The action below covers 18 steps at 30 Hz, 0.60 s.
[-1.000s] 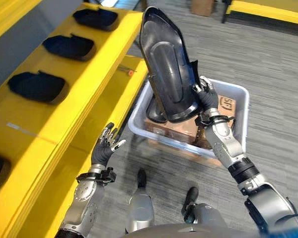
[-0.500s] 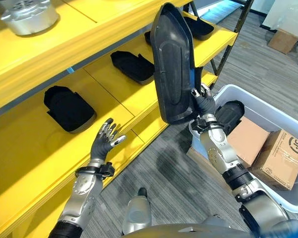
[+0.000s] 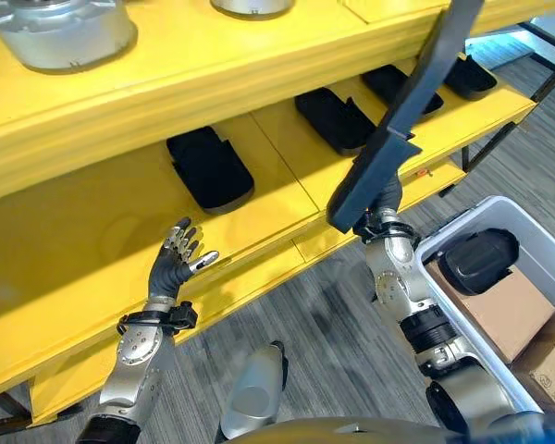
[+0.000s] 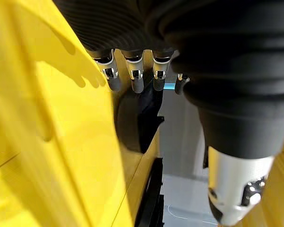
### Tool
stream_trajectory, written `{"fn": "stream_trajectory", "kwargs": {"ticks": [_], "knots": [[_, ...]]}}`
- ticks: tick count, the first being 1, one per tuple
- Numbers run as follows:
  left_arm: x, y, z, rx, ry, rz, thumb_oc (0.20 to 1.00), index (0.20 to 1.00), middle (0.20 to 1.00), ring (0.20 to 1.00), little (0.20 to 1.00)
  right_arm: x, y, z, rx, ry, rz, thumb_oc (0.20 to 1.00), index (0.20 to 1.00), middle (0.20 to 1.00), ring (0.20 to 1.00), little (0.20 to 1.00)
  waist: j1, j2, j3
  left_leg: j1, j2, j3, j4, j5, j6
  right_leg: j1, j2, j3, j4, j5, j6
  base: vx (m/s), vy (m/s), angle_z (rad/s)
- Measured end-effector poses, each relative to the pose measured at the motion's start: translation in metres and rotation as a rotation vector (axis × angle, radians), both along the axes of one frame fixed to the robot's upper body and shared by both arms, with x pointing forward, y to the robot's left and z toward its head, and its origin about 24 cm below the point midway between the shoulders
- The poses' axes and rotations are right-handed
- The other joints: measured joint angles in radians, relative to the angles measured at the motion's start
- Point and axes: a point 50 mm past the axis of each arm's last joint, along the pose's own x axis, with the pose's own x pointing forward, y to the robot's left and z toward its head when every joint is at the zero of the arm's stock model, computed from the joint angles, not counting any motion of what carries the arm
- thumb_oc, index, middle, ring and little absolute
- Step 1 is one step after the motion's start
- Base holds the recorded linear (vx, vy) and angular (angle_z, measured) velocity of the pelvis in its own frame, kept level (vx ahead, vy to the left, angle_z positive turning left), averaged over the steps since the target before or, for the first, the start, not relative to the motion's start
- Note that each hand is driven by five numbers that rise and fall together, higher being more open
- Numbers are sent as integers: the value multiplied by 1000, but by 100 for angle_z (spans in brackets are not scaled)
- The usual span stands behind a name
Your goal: Move parts from the plastic box to the shelf.
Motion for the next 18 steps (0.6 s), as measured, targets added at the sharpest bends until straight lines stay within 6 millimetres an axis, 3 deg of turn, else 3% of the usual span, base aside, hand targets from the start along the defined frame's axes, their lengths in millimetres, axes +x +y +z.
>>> {"fn": "stream_trajectory", "kwargs": {"ticks": [1,2,3,4,5,6,7,8,9,10,11,12,18], "knots": [[3,1,4,9,-18,2,1000,1000,1000,1000,1000,-2,1,-1,18,3,-1,200,200,200,200,200,-15,4,-3,8,-1,-19,-31,22,0,-20,1,76,11,21,16,0,324,9],[9,1,10,15,-43,-5,1000,1000,1000,1000,1000,-3,0,-2,20,3,-1,200,200,200,200,200,-28,1,-6,31,-7,-27,-87,51,40,-59,42,147,40,-14,28,-36,224,15],[12,1,14,15,-56,-5,1000,1000,1000,1000,1000,-5,-1,-1,15,-7,8,200,200,200,200,200,-48,7,-7,56,-9,-47,-151,89,56,-86,93,223,82,-81,3,14,102,10],[15,-2,14,14,-59,-14,1000,1000,1000,1000,1000,-7,-3,-3,-12,-11,17,200,200,200,200,200,-66,39,0,116,15,-64,-238,145,36,-100,196,376,102,-209,31,45,118,10],[16,-6,13,-1,-66,-21,1000,1000,1000,1000,1000,-8,-4,-8,-48,7,31,200,200,200,200,200,-82,58,-9,163,25,-71,-289,159,36,-105,283,390,100,-258,51,55,117,12],[18,-7,14,-9,-73,-19,1000,1000,1000,1000,1000,-9,-6,-10,-62,9,36,200,200,200,200,200,-97,76,-4,179,40,-94,-304,166,27,-115,371,457,128,-314,46,23,49,42],[18,-11,12,-27,-71,-22,1000,1000,1000,1000,1000,-13,-10,-17,-81,21,45,200,200,200,200,200,-121,94,-6,212,67,-133,-350,192,13,-138,544,567,162,-387,-3,-16,-28,72],[15,-11,9,-27,-58,-24,1000,1000,1000,1000,1000,-16,-11,-21,-97,30,55,200,200,200,200,200,-132,89,-11,231,67,-141,-378,204,1,-155,623,585,170,-402,-35,-19,-25,67],[11,-11,5,-28,-41,-18,1000,1000,1000,1000,1000,-17,-10,-23,-118,31,73,200,200,200,200,200,-127,66,-26,241,50,-130,-393,208,-5,-179,645,579,129,-411,-67,-19,-123,27],[-1,-11,-9,-45,15,-3,1000,1000,1000,1000,1000,-18,-9,-25,-132,34,97,200,200,200,200,200,-115,70,-56,231,30,-124,-403,202,-12,-144,633,558,3,-406,-155,-45,-187,45],[-9,-17,-13,-90,19,8,1000,1000,1000,1000,1000,-20,-19,-31,-164,51,82,200,200,200,200,200,-123,93,-64,230,41,-149,-408,217,-31,-87,652,521,-105,-356,-156,-56,-225,38],[-15,-16,-17,-91,39,15,1000,1000,1000,1000,1000,-19,-24,-30,-184,49,78,200,200,200,200,200,-112,87,-65,244,55,-138,-417,217,-34,-62,663,512,-140,-341,-144,-62,-191,40],[-19,-17,-21,-93,56,-6,1000,1000,1000,1000,1000,-19,-31,-32,-211,59,66,200,200,200,200,200,-116,66,-67,249,66,-123,-419,217,-42,-30,678,503,-184,-329,-158,-40,-89,7]]}}
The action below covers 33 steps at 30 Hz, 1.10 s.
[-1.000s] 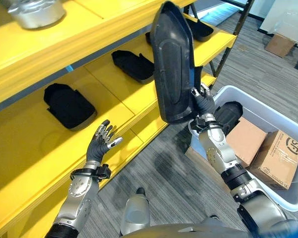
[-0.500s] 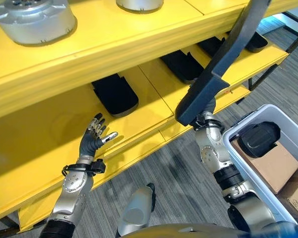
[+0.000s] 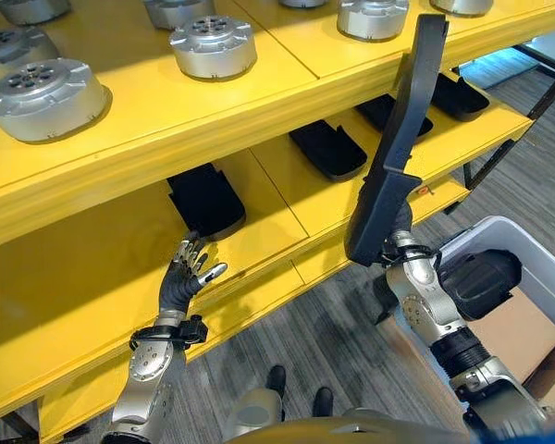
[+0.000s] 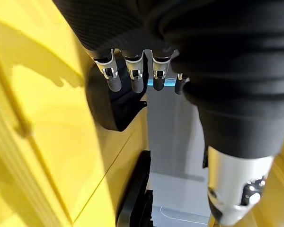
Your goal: Move parts from the plastic box to the shelf.
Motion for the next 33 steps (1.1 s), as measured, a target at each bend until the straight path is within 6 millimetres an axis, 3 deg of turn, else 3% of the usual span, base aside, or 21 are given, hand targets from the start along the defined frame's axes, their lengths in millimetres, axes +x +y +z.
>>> {"fn": "stream_trajectory", "kwargs": {"ticks": [3,7,8,9,10,11,13,15,17,19,20,21,23,24,28,33], "knots": [[-1,-1,-1,-1,3,-11,1000,1000,1000,1000,1000,-4,-7,-5,0,13,-23,200,200,200,200,200,-9,-5,-1,-14,-11,-16,15,3,-10,11,-4,-24,-7,0,0,-129,-72,28],[5,-10,1,-5,-8,-48,1000,1000,1000,1000,1000,-22,-48,-6,-143,-12,-107,200,200,200,200,200,-31,19,42,-88,-40,-12,128,0,-22,8,-29,-106,27,-14,-15,-127,1,66],[6,-9,2,0,-9,-50,1000,1000,1000,1000,1000,-25,-56,-3,-193,-29,-116,200,200,200,200,200,-45,16,60,-107,-26,26,179,-54,-29,-6,-50,-127,49,-16,-48,-69,108,39],[6,2,3,31,-5,-21,1000,1000,1000,1000,1000,-32,-56,-1,-225,-46,-114,200,200,200,200,200,-66,-5,86,-145,61,94,394,-124,-25,-26,-69,-119,117,-36,-57,4,115,8],[4,5,2,50,1,-12,1000,1000,1000,1000,1000,-36,-55,0,-227,-58,-110,200,200,200,200,200,-72,-17,91,-120,108,63,431,-142,-44,-26,-79,-103,132,-42,-50,18,238,-16],[6,5,4,63,-7,-21,1000,1000,1000,1000,1000,-41,-61,7,-254,-95,-129,200,200,200,200,200,-98,-24,94,-76,190,-4,428,-154,-64,-38,-100,-95,163,-50,-28,23,173,-23],[10,3,7,68,-24,-37,1000,1000,1000,1000,1000,-44,-70,14,-274,-128,-167,200,200,200,200,200,-129,-17,93,-34,295,-7,358,-147,-77,-80,-119,-87,237,-79,4,-16,302,-2],[17,-3,6,60,-27,-65,1000,1000,1000,1000,1000,-51,-91,21,-367,-155,-239,200,200,200,200,200,-142,10,90,-11,343,-24,268,-120,-119,-139,-158,-83,333,-111,48,-57,339,12],[20,-6,15,58,-71,-86,1000,1000,1000,1000,1000,-60,-110,27,-446,-171,-292,200,200,200,200,200,-166,43,88,-6,394,12,187,-102,-111,-195,-205,-83,417,-147,77,-36,230,28],[16,-10,11,37,-62,-86,1000,1000,1000,1000,1000,-66,-119,29,-487,-167,-317,200,200,200,200,200,-193,96,71,6,403,73,113,-70,-48,-233,-248,-69,469,-160,134,-13,236,24],[17,-10,6,24,-48,-76,1000,1000,1000,1000,1000,-73,-122,27,-509,-164,-329,200,200,200,200,200,-176,101,68,9,376,101,100,-80,-196,-237,-284,-51,468,-149,170,-29,224,8],[3,3,4,52,-18,-42,1000,1000,1000,1000,1000,-83,-111,14,-519,-125,-270,200,200,200,200,200,-172,67,58,34,291,114,45,-52,-186,-228,-327,-15,397,-121,153,-15,204,11],[1,8,7,84,-16,-53,1000,1000,1000,1000,1000,-90,-109,7,-513,-103,-263,200,200,200,200,200,-167,54,54,30,245,106,28,-40,-177,-162,-341,-37,295,-43,167,14,210,24],[-7,16,7,103,-4,-37,1000,1000,1000,1000,1000,-92,-103,6,-463,-112,-266,200,200,200,200,200,-143,39,47,58,230,114,15,-42,-171,-129,-349,-36,235,-5,181,21,132,5],[-7,15,7,111,0,-53,1000,1000,1000,1000,1000,-91,-99,13,-464,-150,-242,200,200,200,200,200,-149,16,39,64,226,117,18,-46,-166,-96,-352,-45,187,3,254,17,117,-3],[-7,15,9,112,-10,-68,1000,1000,1000,1000,1000,-107,-108,-2,-500,-64,-231,200,200,200,200,200,-159,3,50,64,231,128,65,-72,-167,-71,-348,-38,172,6,261,45,74,-5]]}}
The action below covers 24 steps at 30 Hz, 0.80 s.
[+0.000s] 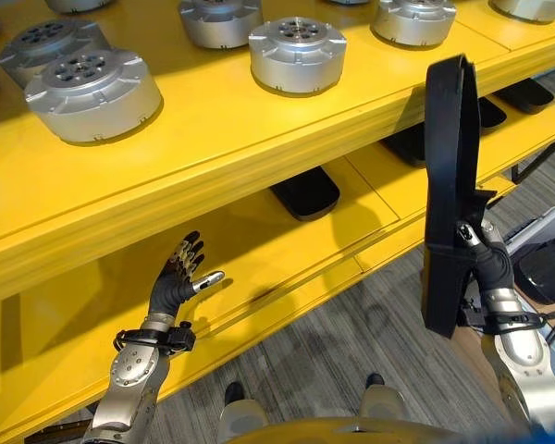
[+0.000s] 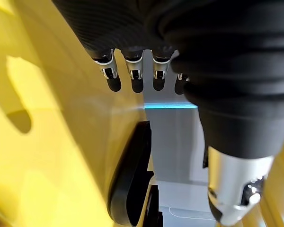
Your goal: Move parts from the plastic box to the shelf.
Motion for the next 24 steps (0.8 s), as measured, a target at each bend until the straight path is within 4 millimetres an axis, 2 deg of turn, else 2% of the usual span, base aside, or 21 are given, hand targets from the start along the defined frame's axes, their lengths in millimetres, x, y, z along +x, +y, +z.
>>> {"fn": "stream_trajectory", "kwargs": {"ticks": [5,10,15,17,20,24], "knots": [[-4,3,-2,4,11,4,1000,1000,1000,1000,1000,-13,-6,-2,-61,43,29,200,200,200,200,200,-16,-21,12,11,-2,12,10,-10,4,12,-2,13,-16,7,9,39,28,-6],[-11,6,2,7,-1,17,1000,1000,1000,1000,1000,-26,-11,-11,-82,113,43,200,200,200,200,200,-23,-20,26,45,-2,34,1,-13,3,30,0,29,-26,9,12,44,-7,-12],[-22,11,3,12,8,40,1000,1000,1000,1000,1000,-49,-33,-23,-116,214,-43,200,200,200,200,200,-38,-13,29,101,0,79,-24,-20,1,46,5,64,-35,10,15,27,-6,-22],[-23,12,3,10,5,38,1000,1000,1000,1000,1000,-59,-40,-30,-124,268,-72,200,200,200,200,200,-70,-16,28,114,0,95,-32,-21,0,41,7,78,-37,11,15,37,-13,-24],[-22,12,4,9,-1,30,1000,1000,1000,1000,1000,-62,-45,-39,-151,316,-87,200,200,200,200,200,-74,-16,29,138,0,124,-31,-30,-3,42,11,107,-37,11,17,19,-14,-24],[-22,11,4,9,-2,29,1000,1000,1000,1000,1000,-59,-43,-39,-168,314,-80,200,200,200,200,200,-69,-19,30,138,1,123,-29,-31,-3,42,11,107,-37,12,17,0,-3,-2]]}}
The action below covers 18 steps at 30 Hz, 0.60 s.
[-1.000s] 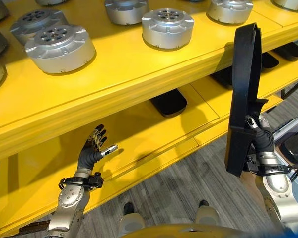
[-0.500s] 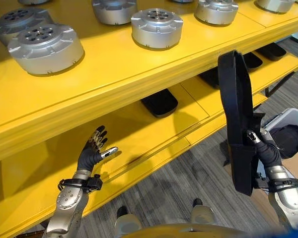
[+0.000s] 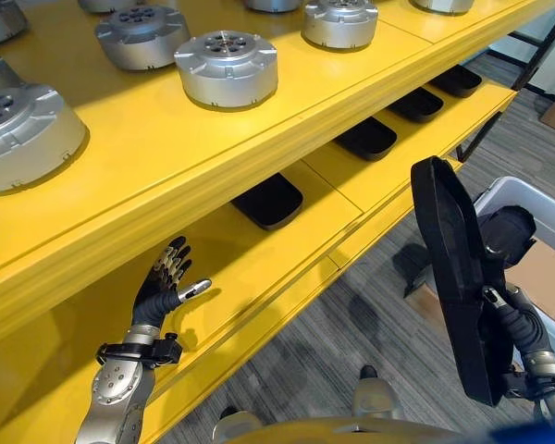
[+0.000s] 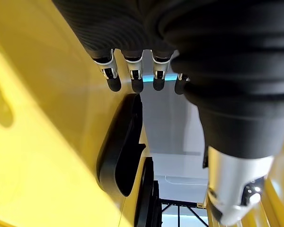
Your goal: Move parts from the plastic box to the shelf.
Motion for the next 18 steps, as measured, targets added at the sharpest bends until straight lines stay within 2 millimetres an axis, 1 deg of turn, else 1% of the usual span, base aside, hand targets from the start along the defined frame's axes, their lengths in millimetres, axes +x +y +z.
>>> {"fn": "stream_trajectory", "kwargs": {"ticks": [1,2,3,4,5,6,7,8,9,12,13,14,15,18], "knots": [[-1,0,-1,-1,4,0,1000,1000,1000,1000,1000,4,1,1,-8,-11,8,200,200,200,200,200,5,0,1,-3,0,0,0,0,0,2,0,0,0,0,0,0,0,0],[-1,-1,-1,-2,6,-2,1000,1000,1000,1000,1000,7,4,-4,-6,4,20,200,200,200,200,200,8,-8,5,-1,0,-1,1,0,1,4,0,0,0,0,0,0,0,0],[-2,-1,-2,-2,10,-3,1000,1000,1000,1000,1000,10,5,-6,-2,10,27,200,200,200,200,200,25,-9,9,-2,0,-1,1,0,0,5,0,0,-2,1,1,0,0,0],[-1,-1,-1,-2,5,-4,1000,1000,1000,1000,1000,10,6,-8,-1,18,31,200,200,200,200,200,27,-12,9,1,0,-2,1,0,0,6,0,-1,-3,2,2,14,-8,6],[-4,0,-3,-1,16,0,1000,1000,1000,1000,1000,16,8,-7,-10,8,44,200,200,200,200,200,46,-12,13,-3,0,-5,1,0,0,13,-1,-6,-8,2,3,19,-20,7],[-1,-2,-2,-3,7,-5,1000,1000,1000,1000,1000,16,8,-12,-16,28,46,200,200,200,200,200,41,-19,12,2,0,-7,1,0,0,19,-1,-8,-13,4,3,5,-17,15],[-3,-3,-3,-5,17,-10,1000,1000,1000,1000,1000,24,10,-13,-33,37,72,200,200,200,200,200,59,-19,13,-1,0,-18,1,0,0,30,-2,-18,-17,4,4,5,-26,19],[-1,-3,-2,-5,9,-12,1000,1000,1000,1000,1000,29,14,-15,-37,45,97,200,200,200,200,200,57,-24,14,-1,0,-27,0,0,0,40,-2,-29,-25,4,4,6,-26,26],[-2,-3,-3,-5,12,-10,1000,1000,1000,1000,1000,34,20,-15,-32,42,120,200,200,200,200,200,77,-23,16,-2,0,-34,0,0,0,46,-2,-38,-29,4,5,6,-21,17],[-1,-3,-2,-5,7,-12,1000,1000,1000,1000,1000,47,30,-15,-22,28,160,200,200,200,200,200,89,-30,17,-1,0,-42,1,0,0,54,-3,-49,-33,4,5,8,-24,15],[0,-3,-1,-5,6,-11,1000,1000,1000,1000,1000,58,37,-13,-16,4,181,200,200,200,200,200,108,-30,20,-16,0,-55,8,0,0,64,-3,-61,-38,4,5,2,-18,28],[2,-4,0,-6,-2,-16,1000,1000,1000,1000,1000,66,44,-12,-14,-2,203,200,200,200,200,200,112,-36,22,-21,0,-71,15,0,0,76,-4,-76,-44,5,5,-7,-12,35],[3,-6,0,-8,-5,-21,1000,1000,1000,1000,1000,72,49,-10,-12,-14,226,200,200,200,200,200,121,-37,20,-26,0,-81,16,0,0,81,-4,-87,-46,5,5,-8,-7,37],[10,-8,5,-10,-33,-25,1000,1000,1000,1000,1000,89,69,-7,1,-38,289,200,200,200,200,200,170,-42,23,-59,-3,-119,39,0,0,87,-7,-122,-48,5,5,-19,-17,32]]}}
